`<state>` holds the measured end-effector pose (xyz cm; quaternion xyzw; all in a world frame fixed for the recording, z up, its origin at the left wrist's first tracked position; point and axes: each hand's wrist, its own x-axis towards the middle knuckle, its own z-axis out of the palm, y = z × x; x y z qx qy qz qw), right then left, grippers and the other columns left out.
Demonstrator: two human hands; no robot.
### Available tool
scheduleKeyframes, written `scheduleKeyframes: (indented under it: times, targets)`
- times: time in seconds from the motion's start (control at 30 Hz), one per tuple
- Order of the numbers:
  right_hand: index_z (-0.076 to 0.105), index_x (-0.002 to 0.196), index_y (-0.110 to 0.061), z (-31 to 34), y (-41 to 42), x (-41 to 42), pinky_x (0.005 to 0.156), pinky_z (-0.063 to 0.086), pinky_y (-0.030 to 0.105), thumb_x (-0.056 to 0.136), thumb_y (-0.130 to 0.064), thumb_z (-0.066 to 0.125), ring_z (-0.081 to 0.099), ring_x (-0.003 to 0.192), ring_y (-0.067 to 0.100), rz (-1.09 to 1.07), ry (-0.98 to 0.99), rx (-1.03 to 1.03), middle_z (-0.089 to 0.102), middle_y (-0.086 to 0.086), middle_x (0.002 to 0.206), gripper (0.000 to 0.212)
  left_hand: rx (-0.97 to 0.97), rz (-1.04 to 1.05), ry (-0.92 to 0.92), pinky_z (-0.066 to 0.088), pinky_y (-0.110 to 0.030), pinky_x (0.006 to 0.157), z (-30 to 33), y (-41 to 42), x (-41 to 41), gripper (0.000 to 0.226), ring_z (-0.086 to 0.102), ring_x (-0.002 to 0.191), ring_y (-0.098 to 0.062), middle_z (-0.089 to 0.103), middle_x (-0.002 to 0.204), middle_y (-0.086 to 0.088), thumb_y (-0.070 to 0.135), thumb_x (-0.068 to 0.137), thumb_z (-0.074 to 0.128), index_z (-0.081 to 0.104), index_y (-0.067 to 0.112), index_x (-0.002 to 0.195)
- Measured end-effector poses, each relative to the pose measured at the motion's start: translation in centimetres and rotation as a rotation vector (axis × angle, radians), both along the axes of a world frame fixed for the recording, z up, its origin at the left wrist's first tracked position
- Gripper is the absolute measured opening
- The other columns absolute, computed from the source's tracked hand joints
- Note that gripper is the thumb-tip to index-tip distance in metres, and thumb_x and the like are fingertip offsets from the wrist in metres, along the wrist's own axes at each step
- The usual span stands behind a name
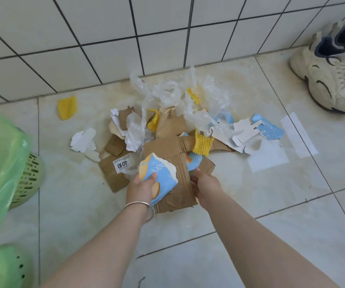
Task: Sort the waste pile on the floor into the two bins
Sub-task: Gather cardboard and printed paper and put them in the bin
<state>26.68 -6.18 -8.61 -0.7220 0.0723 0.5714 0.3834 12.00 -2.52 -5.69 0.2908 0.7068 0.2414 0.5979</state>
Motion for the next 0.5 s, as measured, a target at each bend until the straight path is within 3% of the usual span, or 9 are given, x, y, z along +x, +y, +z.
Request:
scheduleKeyframes:
  times: [0.1, 0.2, 0.3, 0.4, 0.43, 0.5]
  targets:
    - [0.057, 0.076, -0.009, -0.6, 1.5, 0.4, 0.084, 0.05, 0.035, 0.09, -0.03, 0.061, 0.06, 0.074, 0.021, -0.04, -0.006, -0.067, 0.062, 0.007, 0.077, 0.026, -0.037, 0.003, -0.02, 0.045, -0.034, 0.087, -0.5, 0.1, -0.2, 0.017, 0.06, 0.091, -0.026, 0.065, 0.097, -0.008, 0.013, 0.088, 0.06, 0.065, 0.012, 0.105]
    - [0.056, 0.077, -0.012, -1.2, 3.0, 0.7, 0.073, 0.049, 0.036, 0.082, -0.034, 0.069, 0.058, 0.077, 0.026, 0.007, -0.082, -0.078, 0.06, 0.01, 0.081, 0.026, -0.115, -0.005, -0.051, 0.049, -0.047, 0.096, -0.8, 0.2, -0.5, 0.003, 0.065, 0.098, -0.032, 0.07, 0.101, -0.009, 0.02, 0.082, 0.066, 0.067, 0.02, 0.085]
    - [0.057, 0.076, -0.02, -1.7, 3.4, 1.2, 0.057, 0.04, 0.028, 0.085, -0.025, 0.064, 0.051, 0.064, 0.023, 0.118, -0.161, -0.012, 0.058, 0.007, 0.074, 0.013, -0.144, 0.029, -0.075, 0.048, -0.052, 0.098, -1.1, 0.9, -0.6, 0.006, 0.065, 0.103, -0.035, 0.07, 0.1, -0.009, 0.019, 0.084, 0.066, 0.067, 0.022, 0.078]
    - [0.059, 0.087, -0.02, -1.9, 2.5, 1.4, 0.067, 0.043, 0.032, 0.086, -0.021, 0.063, 0.056, 0.082, 0.026, 0.229, -0.094, 0.064, 0.062, 0.01, 0.091, 0.005, -0.149, 0.072, -0.078, 0.047, -0.056, 0.097, -1.2, 1.4, -0.7, 0.007, 0.064, 0.105, -0.038, 0.07, 0.099, -0.011, 0.017, 0.084, 0.066, 0.067, 0.021, 0.077]
    - [0.06, 0.093, -0.019, -1.9, 2.1, 1.5, 0.068, 0.044, 0.032, 0.088, -0.02, 0.063, 0.057, 0.085, 0.026, 0.276, -0.065, 0.088, 0.063, 0.01, 0.096, 0.006, -0.147, 0.081, -0.084, 0.047, -0.057, 0.097, -1.2, 1.4, -0.7, 0.002, 0.064, 0.105, -0.039, 0.07, 0.1, -0.013, 0.019, 0.08, 0.068, 0.068, 0.02, 0.078]
    - [0.061, 0.109, -0.015, -1.8, 1.4, 1.7, 0.069, 0.048, 0.032, 0.09, -0.018, 0.06, 0.06, 0.09, 0.027, 0.332, -0.023, 0.119, 0.065, 0.01, 0.102, 0.019, -0.14, 0.075, -0.069, 0.047, -0.056, 0.097, -0.9, 1.2, -0.6, 0.014, 0.064, 0.104, -0.038, 0.07, 0.104, -0.015, 0.027, 0.067, 0.07, 0.067, 0.019, 0.079]
